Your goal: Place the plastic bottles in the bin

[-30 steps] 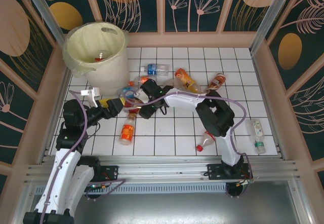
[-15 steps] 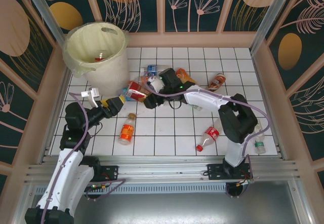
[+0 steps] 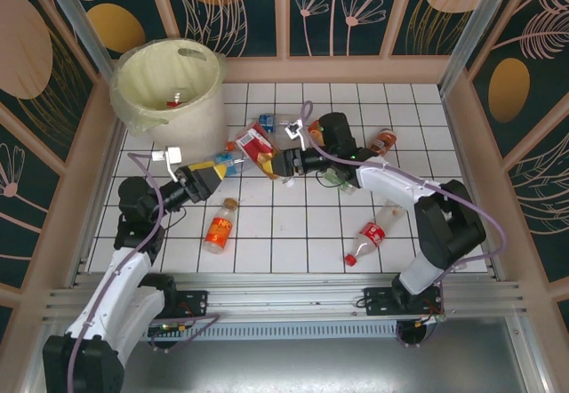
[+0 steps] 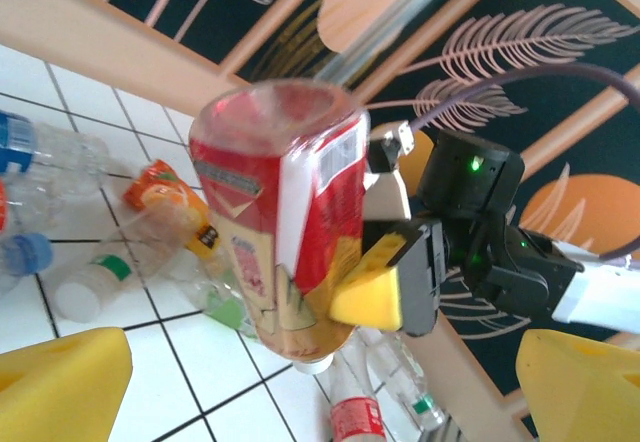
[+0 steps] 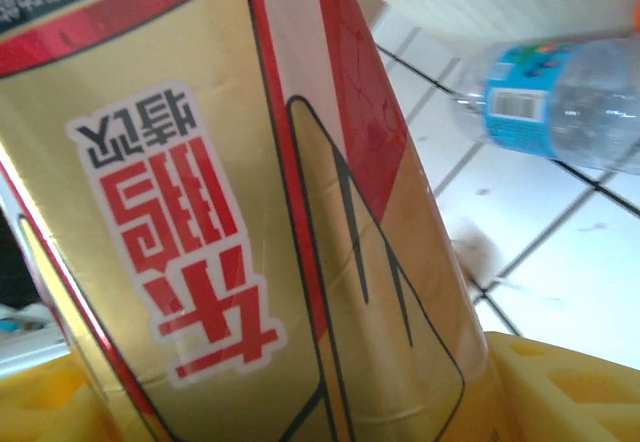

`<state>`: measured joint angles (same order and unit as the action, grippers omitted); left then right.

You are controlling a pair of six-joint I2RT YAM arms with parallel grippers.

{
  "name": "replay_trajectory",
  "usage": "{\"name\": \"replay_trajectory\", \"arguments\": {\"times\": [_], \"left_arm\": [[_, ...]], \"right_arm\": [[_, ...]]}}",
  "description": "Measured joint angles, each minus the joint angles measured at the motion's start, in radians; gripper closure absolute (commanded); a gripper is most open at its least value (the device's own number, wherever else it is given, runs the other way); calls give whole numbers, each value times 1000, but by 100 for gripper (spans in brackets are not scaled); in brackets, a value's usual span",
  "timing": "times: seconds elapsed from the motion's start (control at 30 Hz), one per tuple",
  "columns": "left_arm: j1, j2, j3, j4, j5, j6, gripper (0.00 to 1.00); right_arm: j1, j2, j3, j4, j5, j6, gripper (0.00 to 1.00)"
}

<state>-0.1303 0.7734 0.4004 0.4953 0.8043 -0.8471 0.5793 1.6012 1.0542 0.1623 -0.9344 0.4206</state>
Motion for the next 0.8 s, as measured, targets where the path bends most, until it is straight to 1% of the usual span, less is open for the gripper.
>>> {"name": "replay_trajectory", "arguments": {"times": [0.23, 0.33, 0.57, 0.8], "left_arm": [[-101, 141, 48, 130, 13, 4, 1], [-121, 179, 74, 195, 20, 8, 1], [-156, 245, 167, 263, 37, 55, 2], [-192, 317, 198, 327, 78, 57, 5]], "right_arm": [[0, -77, -37, 129, -135, 148, 32], [0, -92, -46, 158, -171, 186, 32], [6, -112, -55, 181, -227, 227, 32], [29, -135, -55, 197, -261, 241, 32]]}}
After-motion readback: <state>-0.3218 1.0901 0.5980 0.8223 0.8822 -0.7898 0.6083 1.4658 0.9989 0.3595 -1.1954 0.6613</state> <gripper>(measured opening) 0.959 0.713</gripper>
